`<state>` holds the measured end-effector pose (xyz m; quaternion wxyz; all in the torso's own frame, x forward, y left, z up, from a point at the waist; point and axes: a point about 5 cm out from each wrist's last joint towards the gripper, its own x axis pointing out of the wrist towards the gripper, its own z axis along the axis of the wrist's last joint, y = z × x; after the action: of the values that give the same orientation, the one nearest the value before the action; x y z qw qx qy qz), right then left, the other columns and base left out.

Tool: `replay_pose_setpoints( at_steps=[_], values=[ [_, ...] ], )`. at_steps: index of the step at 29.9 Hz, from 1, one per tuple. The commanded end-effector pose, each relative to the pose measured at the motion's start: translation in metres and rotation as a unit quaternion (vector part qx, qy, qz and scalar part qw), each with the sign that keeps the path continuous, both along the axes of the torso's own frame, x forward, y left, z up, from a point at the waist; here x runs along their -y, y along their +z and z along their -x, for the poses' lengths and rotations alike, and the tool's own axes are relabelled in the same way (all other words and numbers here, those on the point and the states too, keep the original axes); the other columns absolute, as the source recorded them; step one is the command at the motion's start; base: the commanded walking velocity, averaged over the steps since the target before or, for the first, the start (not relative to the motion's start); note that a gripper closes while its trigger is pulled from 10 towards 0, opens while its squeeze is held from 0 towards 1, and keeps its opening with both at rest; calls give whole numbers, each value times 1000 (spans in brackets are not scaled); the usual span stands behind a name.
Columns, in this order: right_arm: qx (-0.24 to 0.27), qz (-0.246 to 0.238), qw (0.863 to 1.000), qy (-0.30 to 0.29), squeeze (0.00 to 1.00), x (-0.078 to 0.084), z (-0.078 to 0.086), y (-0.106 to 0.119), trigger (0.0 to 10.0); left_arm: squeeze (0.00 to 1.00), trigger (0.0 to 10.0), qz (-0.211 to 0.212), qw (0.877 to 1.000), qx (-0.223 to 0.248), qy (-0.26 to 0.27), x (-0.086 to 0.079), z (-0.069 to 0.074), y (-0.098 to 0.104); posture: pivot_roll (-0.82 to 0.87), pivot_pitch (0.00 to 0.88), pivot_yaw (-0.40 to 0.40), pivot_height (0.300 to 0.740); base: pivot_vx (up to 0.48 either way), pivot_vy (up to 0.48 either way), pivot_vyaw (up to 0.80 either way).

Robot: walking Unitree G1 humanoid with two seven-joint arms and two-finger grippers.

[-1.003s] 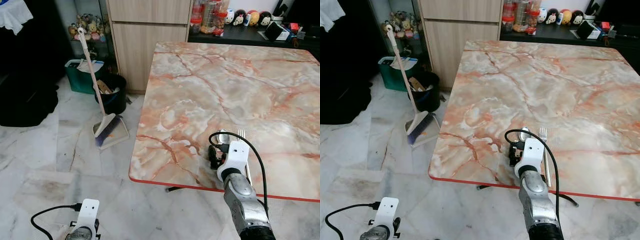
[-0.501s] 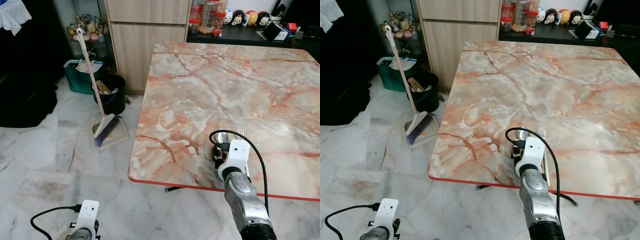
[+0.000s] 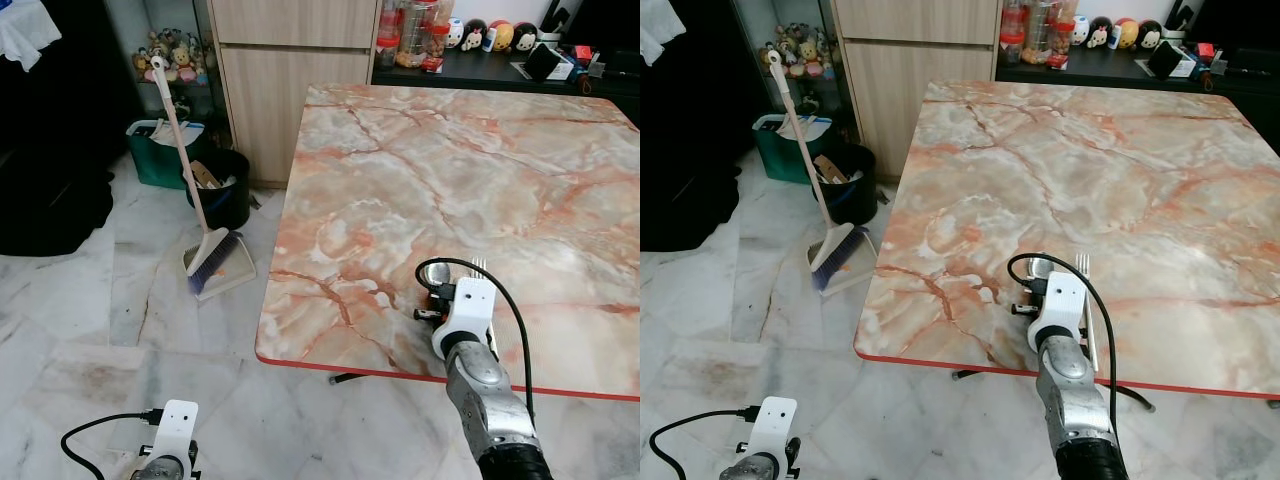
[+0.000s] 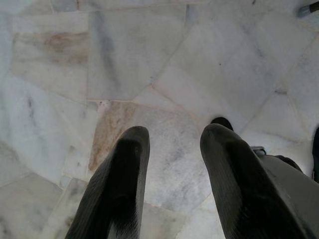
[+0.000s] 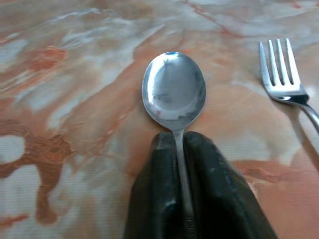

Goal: Setting the table

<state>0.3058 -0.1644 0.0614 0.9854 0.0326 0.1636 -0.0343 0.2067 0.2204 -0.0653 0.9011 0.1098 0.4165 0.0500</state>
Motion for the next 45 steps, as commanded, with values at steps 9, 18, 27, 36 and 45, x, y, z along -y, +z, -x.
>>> replay_pose_setpoints(
  at_steps=[9,18,27,36,45],
  values=[
    [26,-23,998,54,0,-23,-6,6,0,0,10000,1,1000,-17,4,0,7,-4,40,50,-23,740,0,0,0],
    [198,-3,977,79,0,-32,-21,60,10000,0,10000,2,1000,-9,9,1,3,-2,36,57,-25,740,0,0,0],
    [256,10,963,90,0,-35,-22,77,10000,0,10000,1,1000,-4,20,-1,3,-2,38,80,-28,740,0,0,0],
    [258,17,962,89,0,-33,-21,75,10000,0,10000,-6,1000,-2,26,-3,6,-3,32,100,-40,740,0,-280,0],
    [260,20,961,87,0,-30,-23,76,10000,0,10000,-8,1000,-3,24,1,5,-3,32,100,-44,740,0,-406,0]
  ],
)
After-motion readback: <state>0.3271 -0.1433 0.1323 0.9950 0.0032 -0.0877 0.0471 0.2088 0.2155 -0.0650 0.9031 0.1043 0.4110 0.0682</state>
